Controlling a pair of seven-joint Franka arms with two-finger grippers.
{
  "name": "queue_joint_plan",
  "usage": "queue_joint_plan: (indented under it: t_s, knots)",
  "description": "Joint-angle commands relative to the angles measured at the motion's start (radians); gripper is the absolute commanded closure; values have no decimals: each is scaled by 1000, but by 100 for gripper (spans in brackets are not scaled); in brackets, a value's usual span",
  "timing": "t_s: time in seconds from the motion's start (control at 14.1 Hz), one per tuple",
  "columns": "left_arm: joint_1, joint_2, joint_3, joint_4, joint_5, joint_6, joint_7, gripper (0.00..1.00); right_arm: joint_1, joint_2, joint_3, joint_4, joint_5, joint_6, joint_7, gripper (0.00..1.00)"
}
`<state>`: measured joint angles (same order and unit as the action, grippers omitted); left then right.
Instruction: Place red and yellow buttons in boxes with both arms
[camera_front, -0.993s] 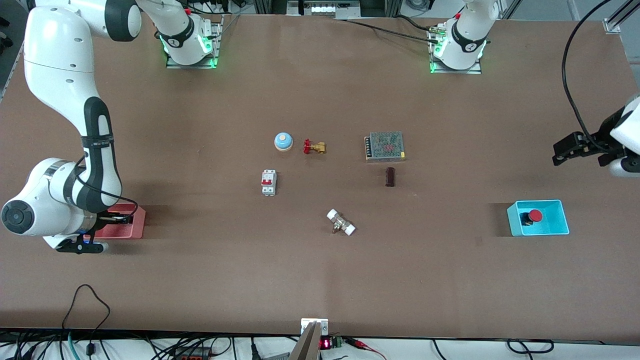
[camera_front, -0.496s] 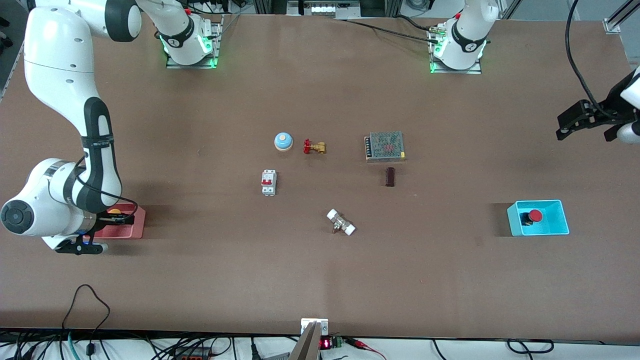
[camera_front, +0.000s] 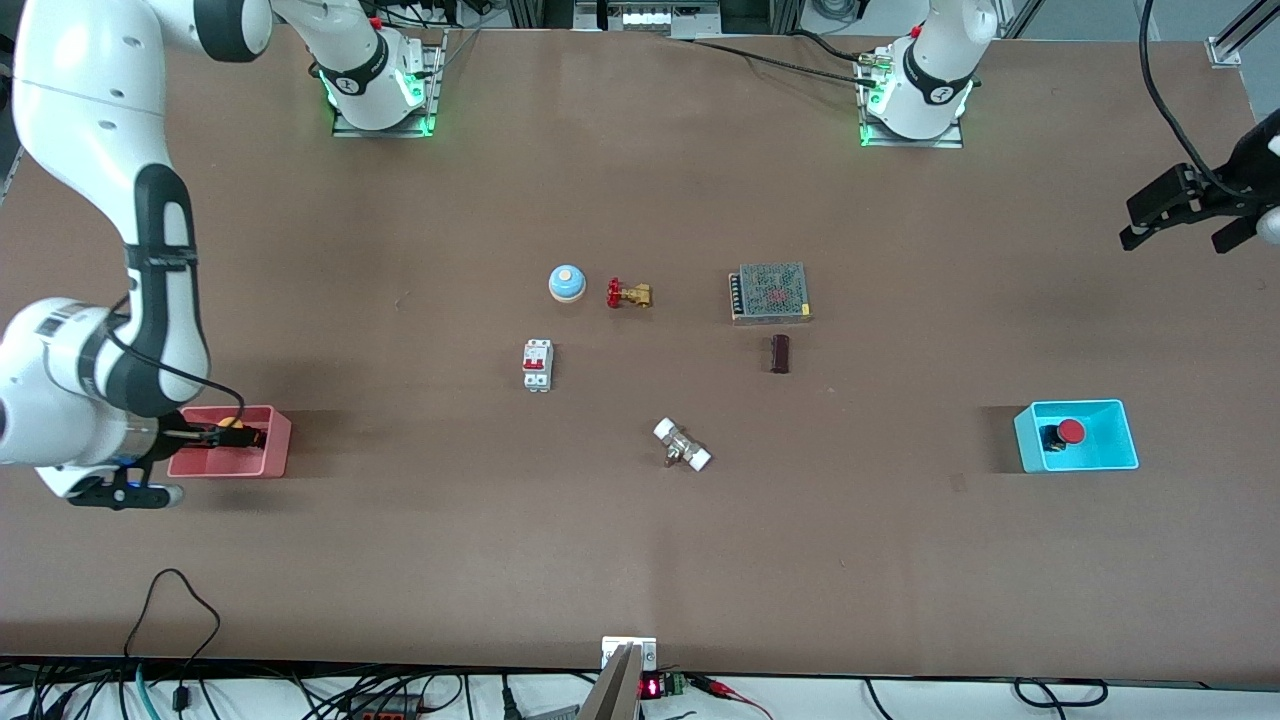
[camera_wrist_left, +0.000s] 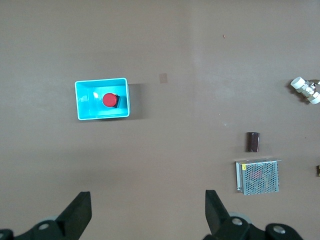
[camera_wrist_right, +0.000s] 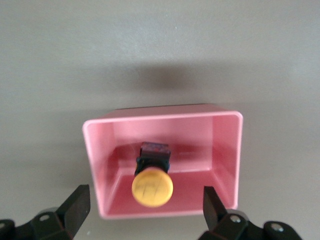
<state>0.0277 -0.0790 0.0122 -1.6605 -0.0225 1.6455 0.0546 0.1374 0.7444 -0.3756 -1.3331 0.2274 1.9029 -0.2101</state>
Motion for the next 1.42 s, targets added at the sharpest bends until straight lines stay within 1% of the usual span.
queue_joint_plan:
  t_s: [0.0, 0.14, 0.21, 0.35, 0.43, 0.57, 0.71, 0.78, 0.92, 0.99, 1.13, 1.21, 1.28, 1.35]
  knots:
    - [11, -25, -11, -21, -24, 14, 11, 0, 1, -115, 4, -14, 9, -92, -11, 0]
    - [9, -18, -11, -12, -24, 16, 11, 0, 14, -186, 12, -14, 6, -120, -9, 0]
    - [6, -2, -11, 17, -24, 16, 11, 0, 39, -219, 9, -14, 7, -146, -9, 0]
    - [-2, 68, -11, 114, -24, 10, 11, 0, 77, -287, 3, -14, 7, -218, 7, 0]
    - [-3, 89, -11, 140, -24, 8, 10, 0, 89, -324, 3, -12, 6, -257, 21, 0]
    - [-3, 93, -11, 142, -24, 8, 13, 0, 116, -390, 6, -12, -23, -333, 26, 0]
    - [0, 93, -11, 142, -24, 7, 11, 0, 157, -439, 4, -2, -75, -375, 31, 0]
    - [4, 90, -9, 140, -24, 1, 13, 0, 165, -451, 6, 3, -92, -392, 56, 0]
    - [8, 87, -9, 140, -24, -15, 14, 0, 159, -508, 18, -9, -102, -418, 121, 0]
    - [8, 85, -9, 139, -24, -22, 11, 0, 128, -522, 52, -21, -109, -430, 144, 0]
    - [12, 76, -9, 133, -25, -29, 13, 0, -23, -543, 208, -26, -175, -446, 147, 0]
    - [12, 74, -9, 125, -27, -30, 14, 0, -76, -549, 260, -26, -197, -449, 143, 0]
    - [12, 74, -11, 125, -28, -29, 14, 0, -91, -556, 271, -32, -201, -461, 140, 0]
    - [12, 74, -9, 130, -30, -27, 13, 0, -87, -559, 270, -46, -213, -462, 138, 0]
